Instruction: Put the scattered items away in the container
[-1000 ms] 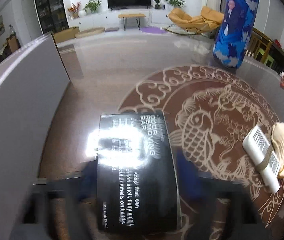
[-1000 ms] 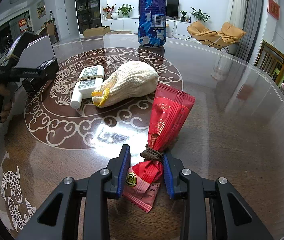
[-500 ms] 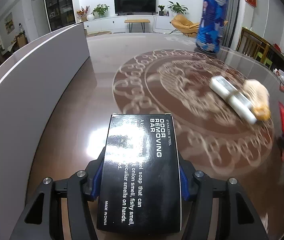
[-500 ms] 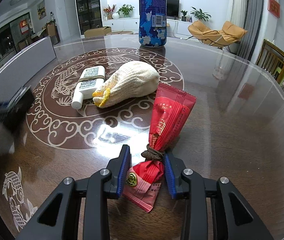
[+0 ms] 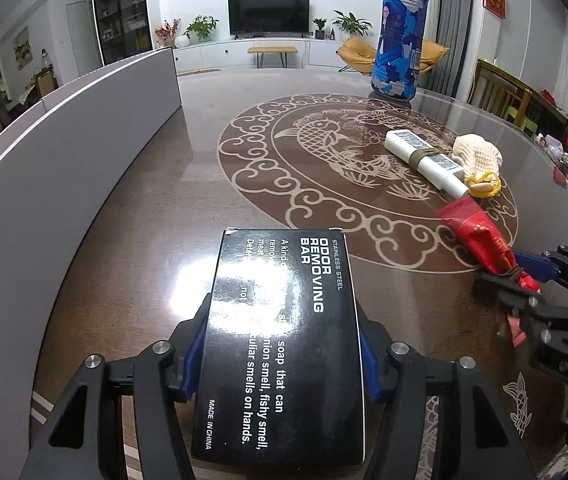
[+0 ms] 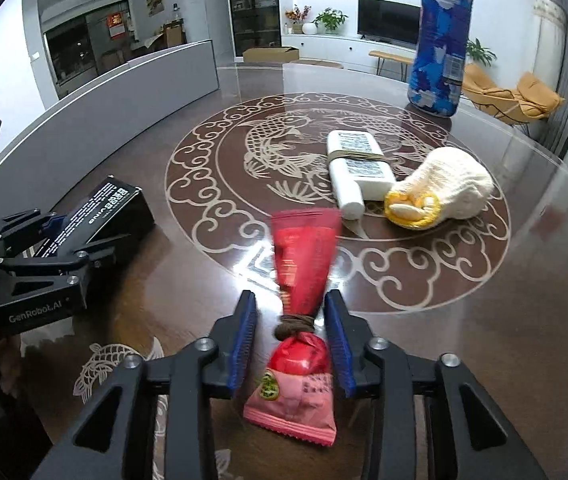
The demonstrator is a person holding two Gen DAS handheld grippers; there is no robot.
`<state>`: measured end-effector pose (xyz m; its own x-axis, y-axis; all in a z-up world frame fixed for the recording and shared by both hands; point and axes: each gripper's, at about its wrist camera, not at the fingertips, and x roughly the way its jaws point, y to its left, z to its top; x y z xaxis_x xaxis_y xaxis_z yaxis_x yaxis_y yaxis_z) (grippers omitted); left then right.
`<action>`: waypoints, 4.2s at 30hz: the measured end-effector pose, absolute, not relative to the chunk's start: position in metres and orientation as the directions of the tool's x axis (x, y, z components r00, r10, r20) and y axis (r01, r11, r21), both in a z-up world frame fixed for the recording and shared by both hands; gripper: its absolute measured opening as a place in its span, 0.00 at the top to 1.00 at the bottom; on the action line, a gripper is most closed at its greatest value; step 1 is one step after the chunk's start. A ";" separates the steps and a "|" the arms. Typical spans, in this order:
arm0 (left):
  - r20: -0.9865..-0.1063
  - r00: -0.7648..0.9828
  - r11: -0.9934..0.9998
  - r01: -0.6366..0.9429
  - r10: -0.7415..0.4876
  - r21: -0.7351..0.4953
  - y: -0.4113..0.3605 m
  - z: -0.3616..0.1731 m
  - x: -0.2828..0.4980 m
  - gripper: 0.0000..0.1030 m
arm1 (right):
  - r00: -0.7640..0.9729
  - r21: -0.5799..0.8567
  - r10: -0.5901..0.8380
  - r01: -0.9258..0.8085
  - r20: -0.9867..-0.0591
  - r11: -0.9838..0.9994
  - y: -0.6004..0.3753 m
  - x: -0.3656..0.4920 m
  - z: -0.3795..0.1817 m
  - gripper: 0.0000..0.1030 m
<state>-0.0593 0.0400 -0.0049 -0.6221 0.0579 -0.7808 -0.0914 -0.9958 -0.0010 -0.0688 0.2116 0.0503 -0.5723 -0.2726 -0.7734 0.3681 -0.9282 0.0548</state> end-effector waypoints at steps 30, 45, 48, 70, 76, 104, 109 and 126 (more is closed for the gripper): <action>-0.818 -0.573 -0.996 -0.094 0.050 0.005 0.045 -0.011 -0.069 0.00 | -0.543 -0.002 -0.212 0.367 -0.813 -0.930 0.204 -0.078 0.041 0.00; -0.922 -0.374 -0.967 -0.253 0.099 -0.001 0.044 -0.006 -0.091 0.00 | -0.286 0.086 -0.254 0.492 -0.924 -0.867 0.203 -0.115 0.053 0.19; -0.932 -0.351 -0.963 -0.270 0.085 0.014 0.049 -0.005 -0.096 0.00 | -0.202 0.128 -0.261 0.505 -0.944 -0.853 0.201 -0.130 0.058 0.37; -0.878 -0.451 -0.968 -0.247 0.161 -0.050 0.034 0.038 -0.063 0.44 | -0.268 0.046 -0.219 0.530 -0.938 -0.847 0.214 -0.134 0.101 0.83; -0.827 -0.531 -0.975 -0.206 0.184 -0.084 -0.013 0.097 -0.060 0.44 | -0.330 0.054 -0.294 0.579 -0.897 -0.814 0.174 -0.133 0.146 0.83; -0.874 -0.446 -0.935 0.353 -0.194 0.027 -0.334 0.088 -0.068 0.43 | -0.123 0.184 -0.537 0.856 -0.834 -0.483 -0.216 -0.090 0.151 0.60; -0.842 -0.471 -0.913 0.403 -0.262 0.059 -0.333 0.093 -0.063 0.24 | -0.154 0.226 -0.593 0.826 -0.790 -0.516 -0.193 -0.098 0.149 0.25; -0.667 -0.742 -0.998 -0.055 0.068 -0.040 -0.064 0.153 -0.025 0.01 | -0.693 0.024 -0.404 0.488 -0.597 -0.873 0.118 -0.082 0.132 0.02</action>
<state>-0.0248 -0.0643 0.1534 -0.7419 0.0678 -0.6670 -0.0548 -0.9977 -0.0405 -0.0818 0.1178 0.1319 -0.6932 -0.4039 -0.5969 0.4876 -0.8727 0.0243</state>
